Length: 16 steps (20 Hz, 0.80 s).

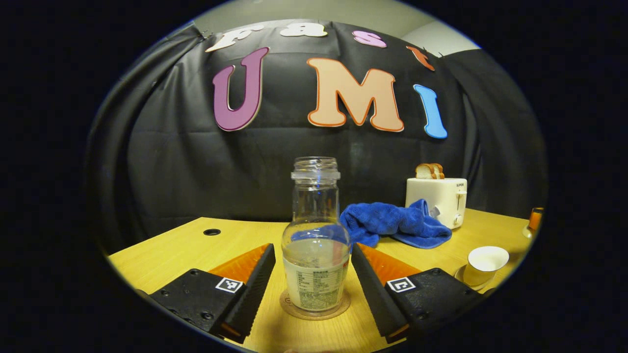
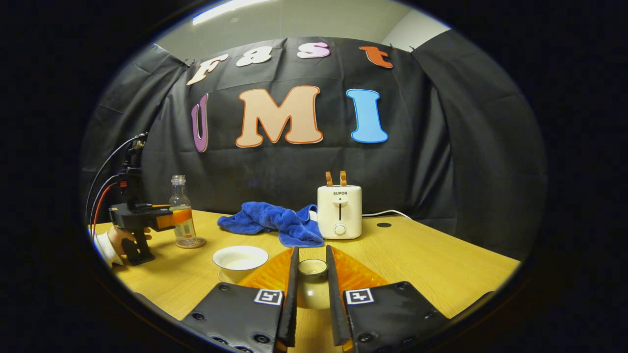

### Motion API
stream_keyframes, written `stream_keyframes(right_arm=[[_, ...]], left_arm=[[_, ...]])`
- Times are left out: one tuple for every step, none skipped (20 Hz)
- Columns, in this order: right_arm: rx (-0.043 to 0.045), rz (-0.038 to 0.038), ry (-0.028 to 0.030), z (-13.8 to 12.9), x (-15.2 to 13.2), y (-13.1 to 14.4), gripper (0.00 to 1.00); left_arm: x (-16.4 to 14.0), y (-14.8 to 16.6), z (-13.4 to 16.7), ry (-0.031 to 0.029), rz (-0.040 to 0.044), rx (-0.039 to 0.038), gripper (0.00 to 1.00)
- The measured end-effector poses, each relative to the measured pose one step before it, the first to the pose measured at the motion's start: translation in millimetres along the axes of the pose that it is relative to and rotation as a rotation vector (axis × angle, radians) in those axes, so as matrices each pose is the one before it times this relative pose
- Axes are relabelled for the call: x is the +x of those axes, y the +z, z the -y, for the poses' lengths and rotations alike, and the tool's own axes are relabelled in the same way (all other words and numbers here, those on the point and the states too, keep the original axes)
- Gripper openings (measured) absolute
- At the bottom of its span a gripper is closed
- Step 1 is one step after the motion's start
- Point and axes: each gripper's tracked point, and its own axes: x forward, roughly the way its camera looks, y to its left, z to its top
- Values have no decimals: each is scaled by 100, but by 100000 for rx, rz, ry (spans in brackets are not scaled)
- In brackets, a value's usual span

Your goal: Open the teacup lid with one hand, grasp the water bottle and pour water into the teacup with the other hand; after pouring, place the water bottle on the coaster and then close the teacup lid.

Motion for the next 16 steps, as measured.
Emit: stream_keyframes(right_arm=[[-89, 125, 936, -216, 35, 5, 32], [101, -5, 548, -43, -13, 2, 32], [93, -238, 324, -77, 111, -60, 32], [142, 17, 892, -315, 59, -9, 32], [35, -195, 2047, -659, 261, -19, 32], [118, -242, 3332, -1080, 348, -98, 32], [-39, -593, 4065, -1178, 412, -112, 32], [82, -536, 3407, -1003, 729, -157, 32], [172, -665, 1643, -667, 825, -145, 31], [34, -716, 1039, -592, 772, -125, 32], [-52, -550, 1234, -741, 737, -69, 31], [-159, -259, 1626, -875, 689, -85, 32], [-165, -483, 1467, -784, 699, -82, 32], [121, 722, 789, -544, 698, 172, 32], [184, 838, 243, -359, 449, 213, 32], [-249, -507, 613, -366, 495, -257, 32]], left_arm=[[-297, -155, -56, -48, -506, -133, 89], [-105, 80, -164, 605, 80, -260, 90], [-159, 66, -199, 793, -124, 188, 90], [-181, -59, 114, -221, -139, -176, 90], [-285, -28, 204, -876, -89, 204, 90], [-322, 32, 209, -1042, 256, -244, 90], [-326, 142, 203, -902, 298, 299, 90], [-387, -56, 44, -423, 51, -168, 90], [-279, 80, 18, -48, 126, 188, 90], [-273, -79, 175, -172, -128, -146, 90], [-271, 63, 101, -232, 170, 131, 90], [-141, 22, 62, -356, -56, -33, 90], [-96, 15, 160, -516, 77, -3, 90], [9, -47, 77, -371, 0, 72, 89], [3, -1, 23, -168, -90, 12, 90], [-70, 8, 8, -159, -60, -26, 89]])
